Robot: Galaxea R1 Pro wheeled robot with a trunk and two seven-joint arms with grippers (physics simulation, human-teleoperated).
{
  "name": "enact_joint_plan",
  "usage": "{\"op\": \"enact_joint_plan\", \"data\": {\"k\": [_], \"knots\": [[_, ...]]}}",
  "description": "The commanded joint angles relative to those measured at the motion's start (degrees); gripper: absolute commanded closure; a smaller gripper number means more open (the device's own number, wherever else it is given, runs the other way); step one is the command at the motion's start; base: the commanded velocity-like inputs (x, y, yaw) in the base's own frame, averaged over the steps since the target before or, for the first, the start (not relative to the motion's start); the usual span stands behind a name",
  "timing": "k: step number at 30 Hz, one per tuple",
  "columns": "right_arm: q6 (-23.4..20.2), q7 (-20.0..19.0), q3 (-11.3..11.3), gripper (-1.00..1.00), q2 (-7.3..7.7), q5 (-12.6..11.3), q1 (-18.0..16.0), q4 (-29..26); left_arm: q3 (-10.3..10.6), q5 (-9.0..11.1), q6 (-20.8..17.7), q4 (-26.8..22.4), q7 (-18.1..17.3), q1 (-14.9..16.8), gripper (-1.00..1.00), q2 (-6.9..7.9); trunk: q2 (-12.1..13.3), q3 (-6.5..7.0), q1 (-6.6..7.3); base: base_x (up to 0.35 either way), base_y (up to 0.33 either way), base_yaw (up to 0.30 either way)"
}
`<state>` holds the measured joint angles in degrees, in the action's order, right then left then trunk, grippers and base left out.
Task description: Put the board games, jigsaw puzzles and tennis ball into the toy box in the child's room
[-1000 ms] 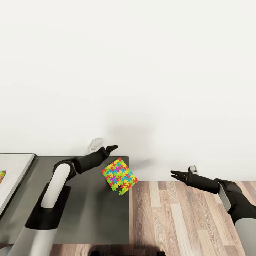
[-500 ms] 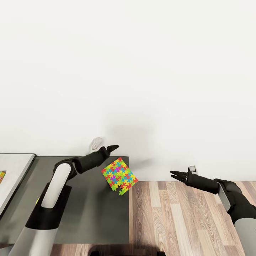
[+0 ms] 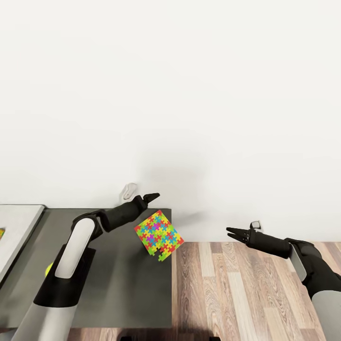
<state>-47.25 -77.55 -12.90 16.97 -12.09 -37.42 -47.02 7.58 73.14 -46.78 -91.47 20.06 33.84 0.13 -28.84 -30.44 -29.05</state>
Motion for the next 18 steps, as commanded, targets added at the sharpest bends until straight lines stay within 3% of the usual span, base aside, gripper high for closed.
{"op": "enact_joint_plan", "data": {"k": [1, 13, 18], "knots": [[-0.43, -0.01, -0.01, -1.00, -0.08, -0.12, -0.03, 0.00, 0.05, 0.61, -0.06, -0.07, 0.53, 0.03, -1.00, 0.00, -0.50, -0.25, -0.25, 0.000, 0.000, 0.000], [-0.46, 0.41, 0.10, -1.00, -0.65, 0.17, -0.02, 0.03, 0.14, 0.61, -0.14, -0.18, 0.34, 0.00, -1.00, -0.04, -5.31, -2.35, -2.88, 0.000, 0.000, 0.000], [-0.60, 0.39, 0.12, -1.00, -0.97, 0.09, -0.02, 0.08, 0.16, 0.56, -0.12, -0.20, -0.01, -0.02, -1.00, 0.04, -5.31, -2.34, -2.88, 0.000, 0.000, 0.000]]}}
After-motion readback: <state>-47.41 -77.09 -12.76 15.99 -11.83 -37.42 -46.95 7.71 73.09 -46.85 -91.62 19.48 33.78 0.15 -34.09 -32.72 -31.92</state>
